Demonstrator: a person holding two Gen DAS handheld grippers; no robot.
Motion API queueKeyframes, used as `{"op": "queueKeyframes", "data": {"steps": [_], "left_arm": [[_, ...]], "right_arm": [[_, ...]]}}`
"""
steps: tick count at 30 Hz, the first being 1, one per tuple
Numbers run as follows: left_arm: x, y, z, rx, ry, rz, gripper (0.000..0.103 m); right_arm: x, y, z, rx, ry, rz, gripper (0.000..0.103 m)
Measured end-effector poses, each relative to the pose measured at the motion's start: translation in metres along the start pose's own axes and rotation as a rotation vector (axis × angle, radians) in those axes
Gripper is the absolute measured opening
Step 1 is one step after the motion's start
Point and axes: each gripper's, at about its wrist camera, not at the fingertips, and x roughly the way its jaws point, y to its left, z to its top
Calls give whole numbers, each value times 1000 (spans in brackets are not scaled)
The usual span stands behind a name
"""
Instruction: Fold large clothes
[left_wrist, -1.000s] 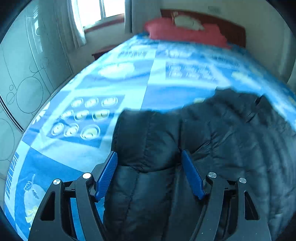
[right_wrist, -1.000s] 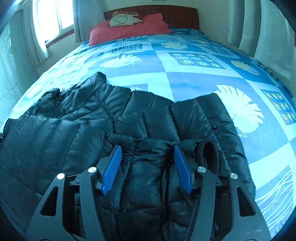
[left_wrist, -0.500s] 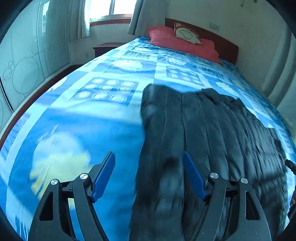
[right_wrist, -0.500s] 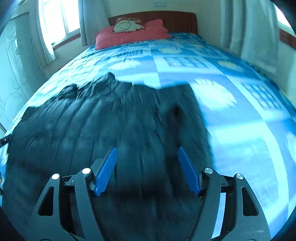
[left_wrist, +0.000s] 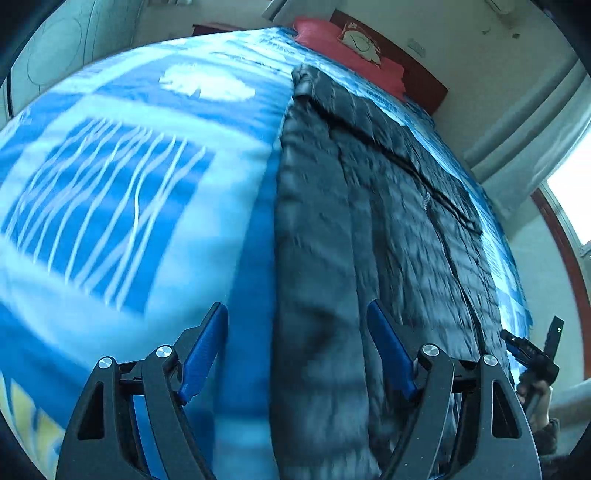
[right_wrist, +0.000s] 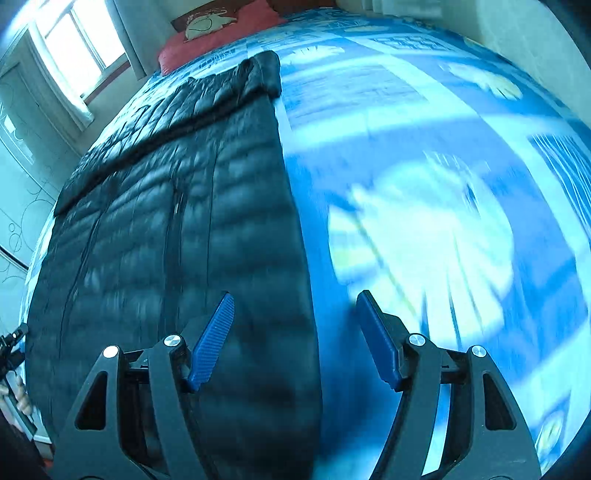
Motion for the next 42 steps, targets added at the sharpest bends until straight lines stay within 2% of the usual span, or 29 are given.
{"op": "queueKeyframes", "data": {"steps": [4,9,11,15,18,20,25,28,32,42], "left_arm": [[-7,-12,-25,2,-1,-37,76],[-10,-15,-41,-29,-15,-74,76],[-10,-19,-43,-16,-11,-78,76],[-12,-20,-50,-20,-4,-112,75],[-12,-22,-54,-13,-9,-100,64],[-13,-24,-56,1,-13,-80,55],[-18,-14,-57,-34,-18,-87,30],[-23,-10,-58,-52,-31,-98,21],[-33,-14,-59,-33,-54,-109,15],[-82,-24,-61,-26,-121,-232,13]], "right_arm": [[-16,3,-31,-3,-1,42,69],[-30,9,-58,-3,-10,83,67],[-34,11,-65,-11,-15,90,58],[-37,12,-68,8,-13,119,50],[-40,12,-68,22,-14,147,39],[-39,13,-68,32,-7,183,27],[-42,13,-71,53,-21,213,18],[-48,12,-71,64,-42,232,14],[-59,12,-70,62,-72,260,12],[-102,1,-75,110,-121,430,11]]}}
